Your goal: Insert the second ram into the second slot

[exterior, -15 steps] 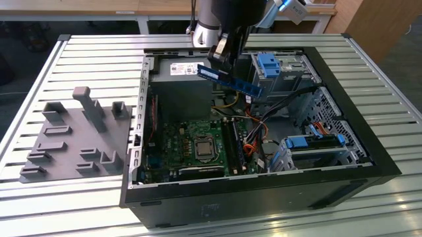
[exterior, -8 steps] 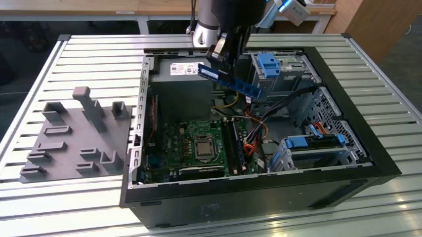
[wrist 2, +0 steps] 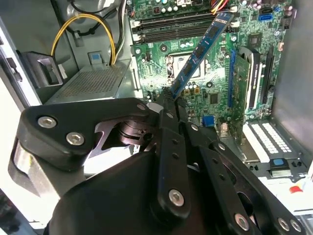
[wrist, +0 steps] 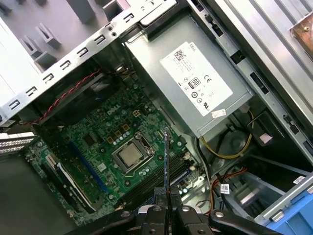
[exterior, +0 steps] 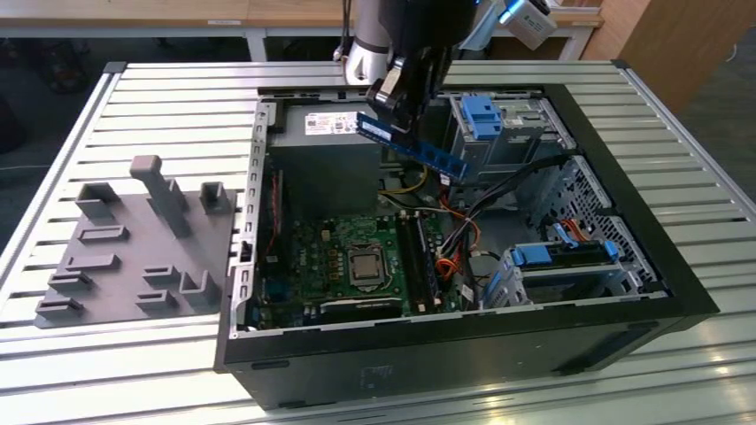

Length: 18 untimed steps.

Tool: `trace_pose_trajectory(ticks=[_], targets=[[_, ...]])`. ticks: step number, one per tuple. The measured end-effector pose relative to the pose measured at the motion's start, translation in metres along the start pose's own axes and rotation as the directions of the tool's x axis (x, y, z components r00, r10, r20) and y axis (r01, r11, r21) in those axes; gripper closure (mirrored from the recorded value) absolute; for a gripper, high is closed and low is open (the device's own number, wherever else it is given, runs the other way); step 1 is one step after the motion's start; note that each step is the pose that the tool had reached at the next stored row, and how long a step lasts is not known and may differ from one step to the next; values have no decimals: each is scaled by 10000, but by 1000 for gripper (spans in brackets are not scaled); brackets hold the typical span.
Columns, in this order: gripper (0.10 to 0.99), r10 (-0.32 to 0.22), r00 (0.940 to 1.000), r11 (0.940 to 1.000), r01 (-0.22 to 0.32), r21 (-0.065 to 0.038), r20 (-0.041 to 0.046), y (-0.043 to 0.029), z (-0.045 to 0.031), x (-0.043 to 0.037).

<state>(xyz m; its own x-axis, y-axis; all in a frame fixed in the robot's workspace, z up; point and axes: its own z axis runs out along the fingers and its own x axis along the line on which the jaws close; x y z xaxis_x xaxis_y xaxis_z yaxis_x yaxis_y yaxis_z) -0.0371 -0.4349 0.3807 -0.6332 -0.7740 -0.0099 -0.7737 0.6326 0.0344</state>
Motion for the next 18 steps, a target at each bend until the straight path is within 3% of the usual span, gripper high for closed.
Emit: trace_pose_trajectory(ticks=[9,18], targets=[[949,551,9985,9985,-551,14,9,0,1,0],[949,1178,9930,9930,-1179,23,25,0,1,0]])
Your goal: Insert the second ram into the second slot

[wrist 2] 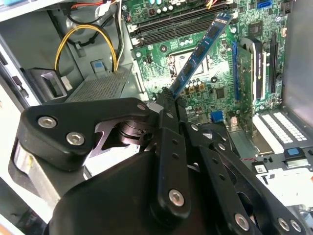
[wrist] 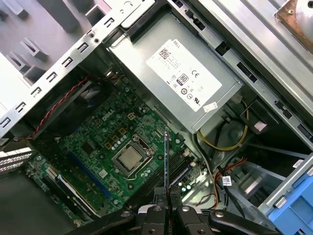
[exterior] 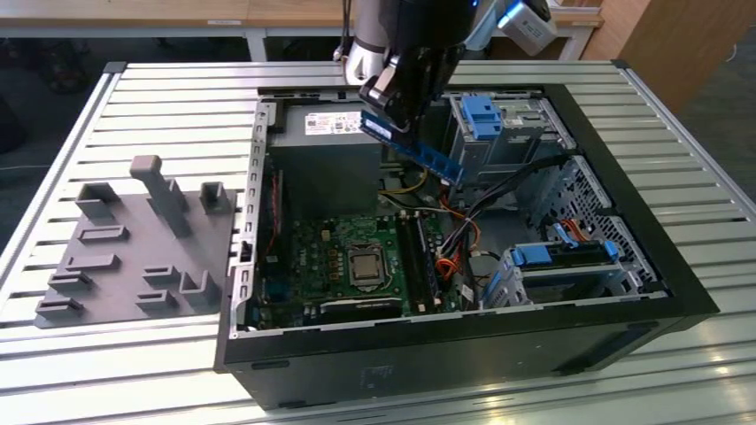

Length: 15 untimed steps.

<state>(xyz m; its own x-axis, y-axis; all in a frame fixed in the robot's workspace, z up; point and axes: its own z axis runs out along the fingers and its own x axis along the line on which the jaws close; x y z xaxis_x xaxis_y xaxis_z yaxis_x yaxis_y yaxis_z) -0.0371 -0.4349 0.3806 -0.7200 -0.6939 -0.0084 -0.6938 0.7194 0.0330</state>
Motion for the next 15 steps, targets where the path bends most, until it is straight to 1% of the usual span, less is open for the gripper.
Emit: trace_pose_trajectory(ticks=[9,12,15], targets=[[949,637,9980,9980,-637,5,21,0,0,0],[949,876,9962,9962,-876,9,27,0,0,0],[949,1208,9927,9927,-1208,13,36,0,1,0]])
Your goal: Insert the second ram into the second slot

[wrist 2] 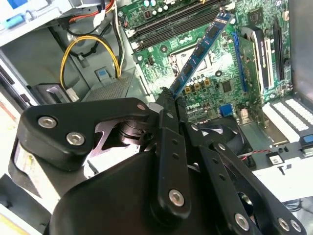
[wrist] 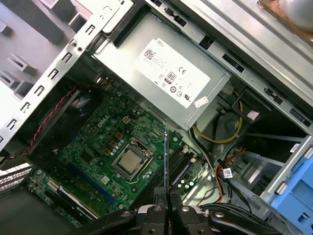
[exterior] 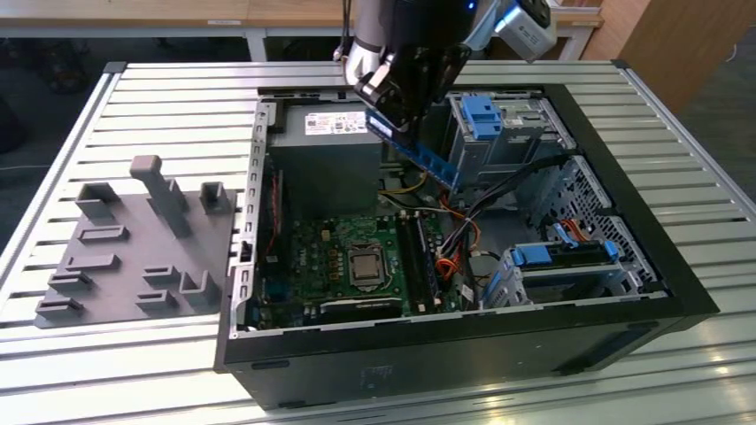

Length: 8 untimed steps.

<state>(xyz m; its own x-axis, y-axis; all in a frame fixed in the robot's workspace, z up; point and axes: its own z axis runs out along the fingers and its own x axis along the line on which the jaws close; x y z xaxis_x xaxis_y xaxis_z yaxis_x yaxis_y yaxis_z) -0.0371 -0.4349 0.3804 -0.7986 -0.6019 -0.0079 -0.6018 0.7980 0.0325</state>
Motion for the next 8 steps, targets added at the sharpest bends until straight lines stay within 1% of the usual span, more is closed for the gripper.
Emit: trace_pose_trajectory(ticks=[4,8], targets=[[949,436,9990,9990,-436,5,14,0,1,0],[949,846,9964,9964,-846,7,27,0,1,0]])
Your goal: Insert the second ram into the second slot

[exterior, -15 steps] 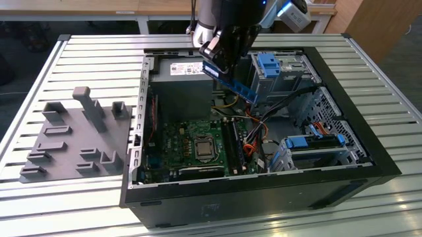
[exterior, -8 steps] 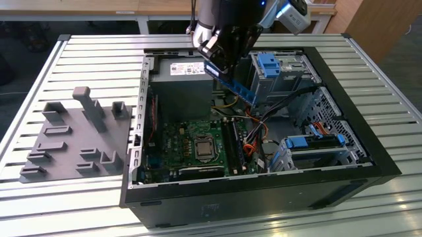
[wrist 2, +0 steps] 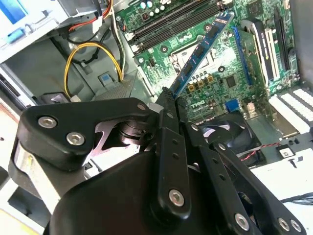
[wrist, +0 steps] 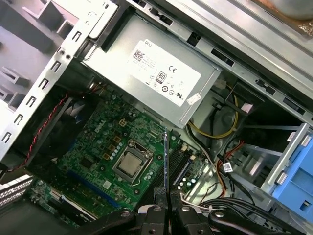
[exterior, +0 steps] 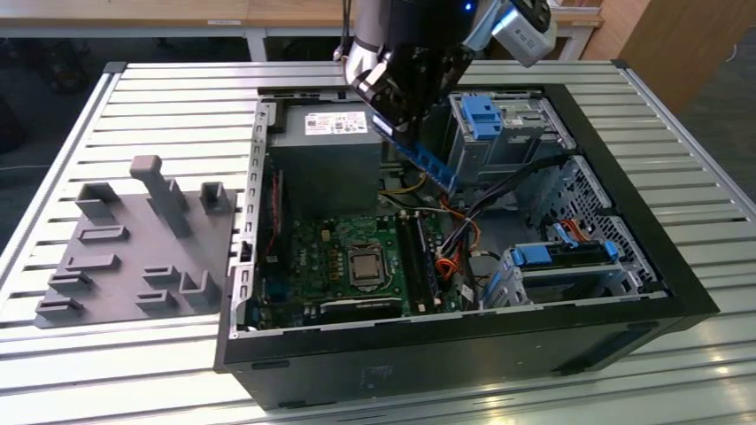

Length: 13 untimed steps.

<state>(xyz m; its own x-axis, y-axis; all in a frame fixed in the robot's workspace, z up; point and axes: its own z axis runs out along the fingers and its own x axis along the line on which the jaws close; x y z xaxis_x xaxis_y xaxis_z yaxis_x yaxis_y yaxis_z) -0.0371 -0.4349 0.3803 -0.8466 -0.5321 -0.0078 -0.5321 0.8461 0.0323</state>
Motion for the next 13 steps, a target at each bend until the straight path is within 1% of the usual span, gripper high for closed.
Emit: trace_pose_trajectory(ticks=[7,13], targets=[[949,610,9981,9981,-610,4,20,0,1,0],[949,1143,9934,9934,-1143,10,35,0,1,0]])
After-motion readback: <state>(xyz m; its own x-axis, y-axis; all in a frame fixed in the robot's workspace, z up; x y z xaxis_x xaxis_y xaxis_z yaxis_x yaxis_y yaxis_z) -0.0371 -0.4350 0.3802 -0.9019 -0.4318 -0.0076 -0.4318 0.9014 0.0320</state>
